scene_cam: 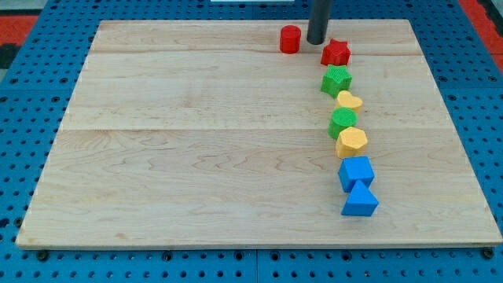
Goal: Push the red star to the red circle
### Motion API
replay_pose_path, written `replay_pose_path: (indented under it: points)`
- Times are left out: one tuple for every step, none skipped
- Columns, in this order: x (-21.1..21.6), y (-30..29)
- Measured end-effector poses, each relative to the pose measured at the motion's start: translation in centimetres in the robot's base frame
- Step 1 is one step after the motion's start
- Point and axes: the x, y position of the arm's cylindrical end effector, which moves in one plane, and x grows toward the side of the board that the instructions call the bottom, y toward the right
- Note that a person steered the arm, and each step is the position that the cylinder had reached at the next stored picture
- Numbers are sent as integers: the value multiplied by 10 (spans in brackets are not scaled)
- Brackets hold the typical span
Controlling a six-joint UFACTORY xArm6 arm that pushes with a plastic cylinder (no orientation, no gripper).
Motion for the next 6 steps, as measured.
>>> replay_pose_path:
  points:
    - [-19, -58]
    - [-21, -55]
    - [-4, 64]
    - [38, 145]
    - [60, 89]
    - [46, 28]
